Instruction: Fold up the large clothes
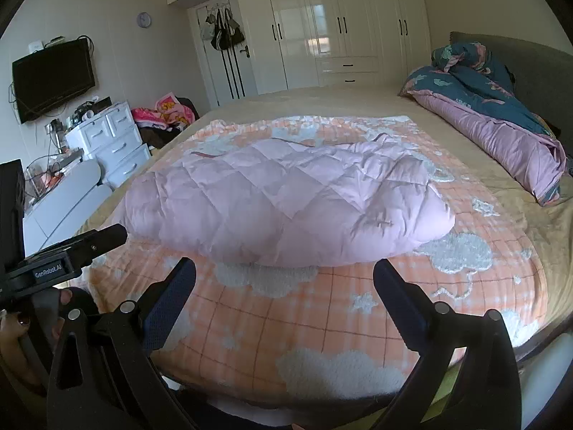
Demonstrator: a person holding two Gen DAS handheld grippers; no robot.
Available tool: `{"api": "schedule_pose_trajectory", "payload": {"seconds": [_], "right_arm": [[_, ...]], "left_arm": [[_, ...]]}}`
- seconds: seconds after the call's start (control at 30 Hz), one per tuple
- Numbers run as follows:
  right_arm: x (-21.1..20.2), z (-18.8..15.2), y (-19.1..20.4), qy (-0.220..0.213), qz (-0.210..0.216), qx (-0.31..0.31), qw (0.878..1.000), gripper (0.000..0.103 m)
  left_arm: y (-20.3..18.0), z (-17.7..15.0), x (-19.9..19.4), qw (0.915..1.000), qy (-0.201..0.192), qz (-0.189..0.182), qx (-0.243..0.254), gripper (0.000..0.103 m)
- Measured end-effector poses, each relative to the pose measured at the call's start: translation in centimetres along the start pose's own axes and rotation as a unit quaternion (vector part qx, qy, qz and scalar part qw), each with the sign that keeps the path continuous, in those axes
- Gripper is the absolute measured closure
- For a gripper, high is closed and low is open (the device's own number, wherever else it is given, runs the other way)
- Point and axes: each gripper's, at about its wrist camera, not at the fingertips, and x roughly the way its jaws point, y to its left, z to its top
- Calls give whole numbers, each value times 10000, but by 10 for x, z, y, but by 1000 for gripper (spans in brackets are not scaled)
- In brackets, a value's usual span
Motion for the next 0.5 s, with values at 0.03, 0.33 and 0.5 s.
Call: {"api": "schedule_pose_trajectory", "payload": {"seconds": [0.03, 0.33, 0.5], "right_arm": [[0, -1, 0, 9, 15, 4, 10000, 4], [-1, -1, 0, 12, 24, -3, 10000, 4], [-1, -1, 0, 13, 28, -8, 10000, 4]], "left_arm": [[0, 0, 0, 10000, 8, -2, -7, 9], [1, 1, -2, 10000, -15, 24, -1, 9], [1, 1, -3, 10000, -12, 21, 10, 9]]}}
